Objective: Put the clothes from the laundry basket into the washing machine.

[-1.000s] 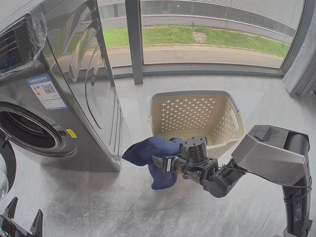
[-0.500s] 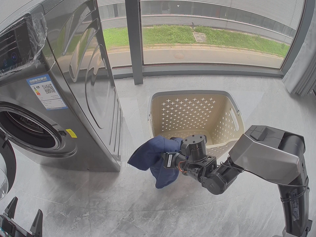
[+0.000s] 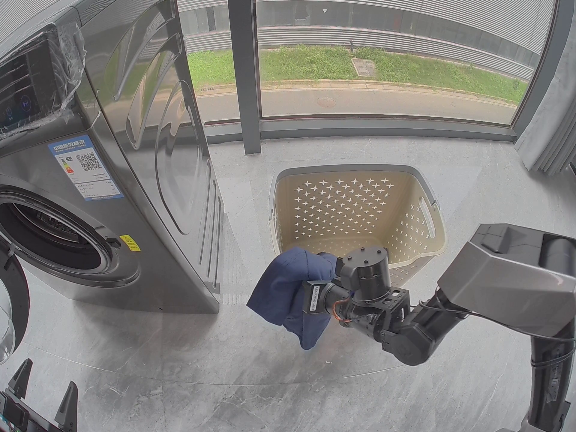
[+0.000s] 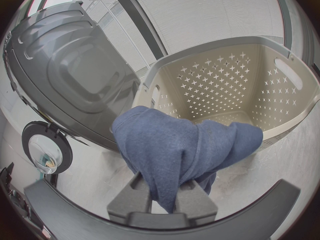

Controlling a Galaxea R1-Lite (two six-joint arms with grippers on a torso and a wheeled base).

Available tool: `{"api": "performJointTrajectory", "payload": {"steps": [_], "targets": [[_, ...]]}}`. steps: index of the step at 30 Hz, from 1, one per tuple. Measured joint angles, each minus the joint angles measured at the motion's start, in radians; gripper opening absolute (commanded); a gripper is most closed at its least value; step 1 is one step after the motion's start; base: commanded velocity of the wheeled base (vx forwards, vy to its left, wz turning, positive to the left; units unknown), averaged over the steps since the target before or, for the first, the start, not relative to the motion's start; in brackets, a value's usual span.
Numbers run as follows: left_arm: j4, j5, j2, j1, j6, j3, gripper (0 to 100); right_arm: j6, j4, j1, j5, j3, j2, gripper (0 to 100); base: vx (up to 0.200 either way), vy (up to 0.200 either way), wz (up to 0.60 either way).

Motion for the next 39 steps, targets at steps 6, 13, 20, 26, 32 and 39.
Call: {"api": "performJointTrajectory", "payload": {"steps": [6, 13, 20, 26, 32, 39], "targets": [[0.000, 0.000, 0.000, -0.001, 0.000, 0.000, 100, -0.027, -0.067, 0.044, 0.003, 0.191, -0.180, 0, 0.000, 0.000, 0.00], [0.000, 0.000, 0.000, 0.000, 0.001, 0.000, 100, -0.103, -0.201, 0.079, 0.035, 0.426, -0.427, 0, 0.000, 0.000, 0.00], [0.000, 0.000, 0.000, -0.001, 0.001, 0.000, 100, -0.257, -0.286, 0.087, 0.076, 0.546, -0.613, 0, 0.000, 0.000, 0.00], [0.001, 0.000, 0.000, 0.000, -0.006, 0.000, 100, -0.284, -0.303, 0.074, 0.069, 0.605, -0.673, 0, 0.000, 0.000, 0.00], [0.001, 0.000, 0.000, 0.000, -0.008, 0.000, 100, -0.293, -0.290, 0.058, -0.026, 0.622, -0.706, 0, -0.033, 0.000, 0.00], [0.002, 0.000, 0.000, -0.001, -0.008, 0.000, 100, -0.289, -0.286, 0.064, -0.228, 0.607, -0.720, 0, -0.200, 0.000, 0.00]]}}
